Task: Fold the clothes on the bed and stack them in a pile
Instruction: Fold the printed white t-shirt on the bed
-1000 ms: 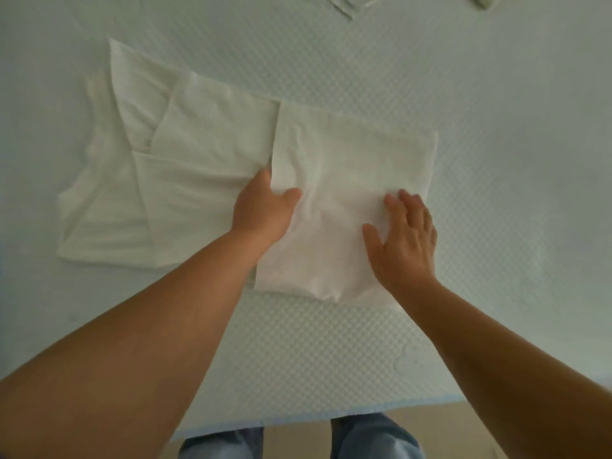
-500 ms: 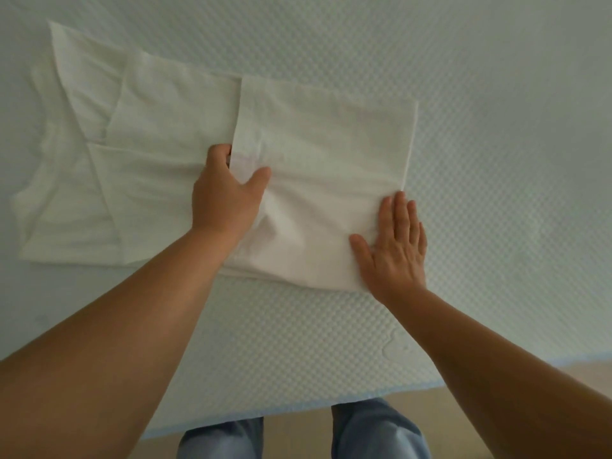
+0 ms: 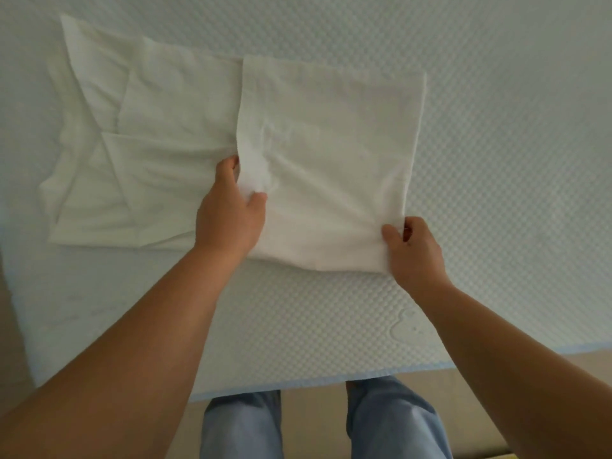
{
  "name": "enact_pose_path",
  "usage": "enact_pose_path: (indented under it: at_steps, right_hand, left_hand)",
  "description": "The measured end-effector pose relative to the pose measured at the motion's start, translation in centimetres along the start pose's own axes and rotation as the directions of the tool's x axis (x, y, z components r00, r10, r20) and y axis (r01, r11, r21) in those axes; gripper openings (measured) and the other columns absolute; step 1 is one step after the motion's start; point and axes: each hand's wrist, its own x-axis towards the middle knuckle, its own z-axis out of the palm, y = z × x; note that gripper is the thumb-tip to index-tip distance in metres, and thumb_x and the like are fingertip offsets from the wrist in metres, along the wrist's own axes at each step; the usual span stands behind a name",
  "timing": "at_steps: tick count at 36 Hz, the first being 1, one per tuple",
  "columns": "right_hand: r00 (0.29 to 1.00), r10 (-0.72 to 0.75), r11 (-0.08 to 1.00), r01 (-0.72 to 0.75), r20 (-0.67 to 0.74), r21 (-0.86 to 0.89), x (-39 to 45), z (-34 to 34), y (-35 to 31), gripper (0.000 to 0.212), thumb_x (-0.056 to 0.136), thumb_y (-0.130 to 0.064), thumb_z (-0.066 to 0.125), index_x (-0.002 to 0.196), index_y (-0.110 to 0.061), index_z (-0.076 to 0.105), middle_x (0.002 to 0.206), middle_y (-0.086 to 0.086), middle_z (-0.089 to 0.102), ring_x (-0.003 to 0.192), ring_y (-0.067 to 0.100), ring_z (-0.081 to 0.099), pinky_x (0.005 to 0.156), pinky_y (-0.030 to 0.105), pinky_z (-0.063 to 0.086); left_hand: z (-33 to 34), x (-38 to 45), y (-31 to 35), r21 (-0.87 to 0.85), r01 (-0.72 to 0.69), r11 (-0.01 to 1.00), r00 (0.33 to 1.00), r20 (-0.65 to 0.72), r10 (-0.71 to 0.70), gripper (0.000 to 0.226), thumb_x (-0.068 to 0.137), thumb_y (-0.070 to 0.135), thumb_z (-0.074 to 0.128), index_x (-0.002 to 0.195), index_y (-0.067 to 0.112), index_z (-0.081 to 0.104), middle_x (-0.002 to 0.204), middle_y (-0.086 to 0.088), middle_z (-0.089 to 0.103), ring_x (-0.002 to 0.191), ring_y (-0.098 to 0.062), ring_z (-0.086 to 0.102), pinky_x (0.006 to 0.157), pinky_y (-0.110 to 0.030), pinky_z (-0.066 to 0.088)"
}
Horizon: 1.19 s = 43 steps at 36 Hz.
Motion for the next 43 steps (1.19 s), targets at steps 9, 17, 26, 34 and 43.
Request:
enact_pose_path:
  at_steps: [9,17,26,34,43]
  right_hand:
    - [0.973,-0.212,0.945,0.18,-0.094,-0.274,-1.9,-0.8,-1.7,0.064,0.089,-0.039,0.052,0.142,-0.013,0.027,0.136,0.002,0.032,0.126,0.019,0.031,0.104,0.033,0.028]
    - [0.79,-0.613,0.641,0.487,-0.013,-0.594,6.2,0.2,-8.3,0.072,0.094,-0.052,0.034,0.15,-0.014,0.01,0.158,0.008,0.0,0.145,0.022,-0.006,0.114,0.036,-0.01]
    - [0.834,-0.546,0.67,0.372,-0.086,-0.643,12.0,-0.1,-7.5,0.088,0.088,-0.068,0.02,0.149,-0.01,-0.003,0.157,0.011,-0.008,0.144,0.024,-0.011,0.114,0.04,-0.012]
    - [0.802,-0.57,0.536,0.526,0.177,-0.66,3.8,0.1,-1.5,0.085,0.087,-0.064,0.018,0.149,-0.007,0.001,0.156,0.008,-0.005,0.141,0.016,-0.014,0.112,0.035,-0.018]
    - [0.862,-0.374,0.415,0.486,0.342,-0.77,-1.4,-1.6,5.5,0.076,0.088,-0.065,-0.003,0.14,-0.015,-0.025,0.146,0.0,-0.033,0.134,0.015,-0.035,0.109,0.037,-0.027]
  left_hand:
    - [-0.5,-1.5,0.0,0.208,-0.126,0.97,0.967,-0.191,0.166,0.06,0.08,0.024,0.066,0.132,0.003,0.045,0.119,-0.021,0.053,0.11,-0.038,0.05,0.089,-0.042,0.038]
    - [3.7,1.2,2.7,0.413,-0.507,0.756,0.86,0.186,0.475,0.066,0.088,0.043,0.044,0.147,0.019,0.028,0.156,-0.012,0.018,0.145,-0.029,0.01,0.115,-0.047,0.001]
    - [5.9,3.1,1.6,0.492,-0.503,0.711,0.857,0.172,0.487,0.072,0.083,0.053,0.027,0.147,0.021,0.027,0.156,-0.012,0.016,0.144,-0.029,0.012,0.114,-0.046,-0.003]
    - [5.5,3.9,1.4,0.508,-0.517,0.689,0.855,0.269,0.443,0.07,0.09,0.055,0.031,0.15,0.027,0.009,0.159,-0.006,-0.001,0.145,-0.023,-0.004,0.112,-0.043,-0.012]
    - [5.4,4.1,1.6,0.539,-0.51,0.671,0.86,0.338,0.382,0.071,0.089,0.059,0.023,0.15,0.029,0.0,0.158,-0.004,-0.01,0.145,-0.021,-0.012,0.112,-0.042,-0.015]
